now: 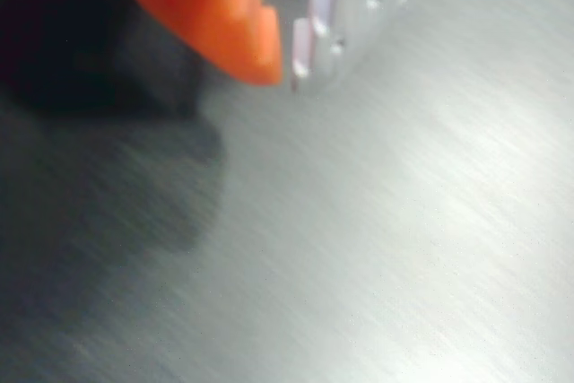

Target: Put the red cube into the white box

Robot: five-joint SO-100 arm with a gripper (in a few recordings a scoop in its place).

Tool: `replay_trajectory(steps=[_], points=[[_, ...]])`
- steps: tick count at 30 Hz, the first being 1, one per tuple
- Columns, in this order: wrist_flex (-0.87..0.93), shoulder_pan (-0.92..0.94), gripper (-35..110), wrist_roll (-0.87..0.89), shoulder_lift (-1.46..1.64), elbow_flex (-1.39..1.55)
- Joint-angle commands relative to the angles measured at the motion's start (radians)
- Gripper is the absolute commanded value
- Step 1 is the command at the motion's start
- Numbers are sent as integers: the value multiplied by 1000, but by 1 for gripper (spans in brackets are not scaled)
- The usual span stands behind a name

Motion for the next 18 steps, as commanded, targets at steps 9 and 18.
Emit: replay_trajectory(steps=[9,18], points=[[-37,54,0,55,477,368],[72,103,0,35,824,601]])
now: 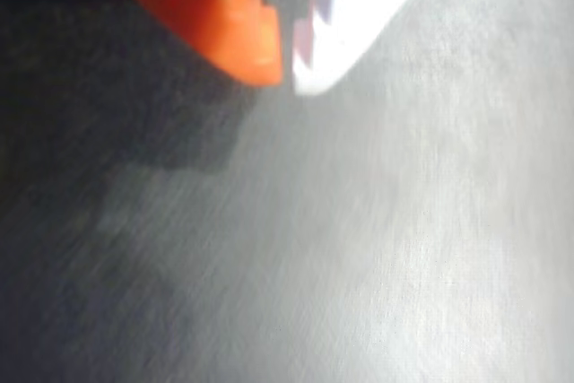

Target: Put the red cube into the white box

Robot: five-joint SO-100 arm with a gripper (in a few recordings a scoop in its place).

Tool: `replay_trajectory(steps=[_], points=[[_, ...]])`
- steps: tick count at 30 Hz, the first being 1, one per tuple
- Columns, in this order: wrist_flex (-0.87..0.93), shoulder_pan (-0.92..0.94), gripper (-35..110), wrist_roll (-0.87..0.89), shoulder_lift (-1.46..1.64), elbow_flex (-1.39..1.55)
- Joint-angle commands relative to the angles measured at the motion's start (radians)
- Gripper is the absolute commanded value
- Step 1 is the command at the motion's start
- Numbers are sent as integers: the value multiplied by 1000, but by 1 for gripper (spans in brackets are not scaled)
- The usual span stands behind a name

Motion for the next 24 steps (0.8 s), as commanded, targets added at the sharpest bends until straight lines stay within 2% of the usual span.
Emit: replay_trajectory(steps=[1,6,24], points=[[15,9,0,-6,32,34],[23,9,0,-8,29,129],[21,-11,0,-25,32,129]])
